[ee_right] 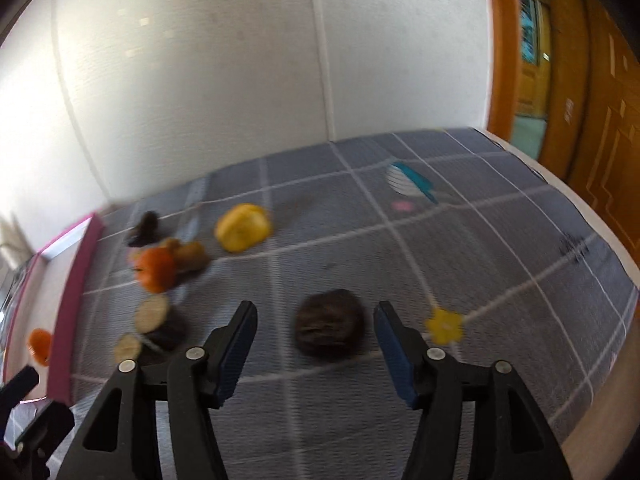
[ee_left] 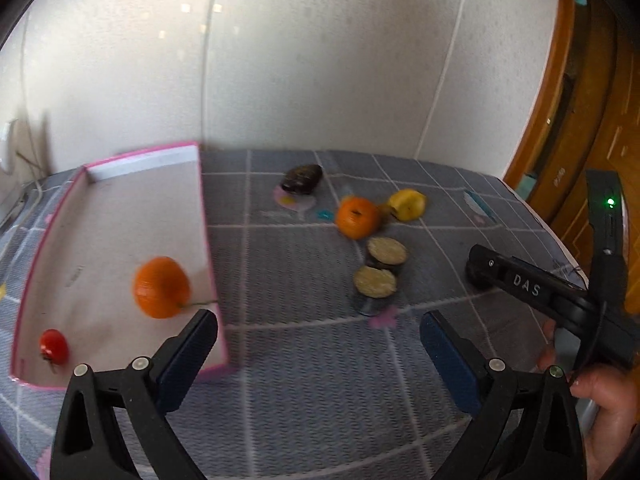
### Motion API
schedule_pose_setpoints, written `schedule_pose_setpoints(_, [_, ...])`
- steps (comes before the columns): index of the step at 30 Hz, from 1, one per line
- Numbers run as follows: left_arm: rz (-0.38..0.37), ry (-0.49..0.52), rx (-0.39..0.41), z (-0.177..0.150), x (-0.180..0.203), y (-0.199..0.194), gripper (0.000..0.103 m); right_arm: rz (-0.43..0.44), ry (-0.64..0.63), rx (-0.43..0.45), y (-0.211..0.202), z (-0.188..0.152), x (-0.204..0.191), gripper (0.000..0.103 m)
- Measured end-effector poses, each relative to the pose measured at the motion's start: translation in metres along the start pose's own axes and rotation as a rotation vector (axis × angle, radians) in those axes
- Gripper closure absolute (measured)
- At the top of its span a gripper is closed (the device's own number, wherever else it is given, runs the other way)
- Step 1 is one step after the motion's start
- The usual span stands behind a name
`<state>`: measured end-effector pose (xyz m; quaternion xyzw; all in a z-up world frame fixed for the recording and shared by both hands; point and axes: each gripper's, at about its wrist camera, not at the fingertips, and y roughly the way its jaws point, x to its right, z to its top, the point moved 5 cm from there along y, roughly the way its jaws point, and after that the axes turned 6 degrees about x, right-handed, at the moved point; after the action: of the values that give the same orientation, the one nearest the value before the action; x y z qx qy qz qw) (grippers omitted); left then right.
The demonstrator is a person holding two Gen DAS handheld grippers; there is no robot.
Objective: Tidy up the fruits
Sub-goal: 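Move the right gripper to the dark brown round fruit and grasp it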
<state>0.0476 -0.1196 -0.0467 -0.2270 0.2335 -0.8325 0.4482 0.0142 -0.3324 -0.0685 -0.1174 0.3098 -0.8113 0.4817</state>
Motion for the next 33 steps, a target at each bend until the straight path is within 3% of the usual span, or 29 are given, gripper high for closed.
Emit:
schedule_pose_setpoints(9, [0.032,0.026,-0.024,0.0,0.017,0.018,0.001,0.042,0.023,-0.043,0.012,-0.004,0.009,0.039])
schedule_pose_setpoints(14, [0.057,0.023,-0.053,-0.001,0.018,0.033,0.001,0.02,-0.016,-0.065,0.024,-0.01,0.002,0.04])
schedule_pose_setpoints(18, [0.065,0.029,-0.067,-0.003,0.02,0.037,0.001,-0.001,-0.056,-0.059,0.027,-0.01,-0.001,0.056])
schedule_pose_setpoints(33, [0.032,0.055,-0.078,0.0,0.033,0.054,0.004,0.031,0.044,-0.064,0.02,-0.007,0.014,0.056])
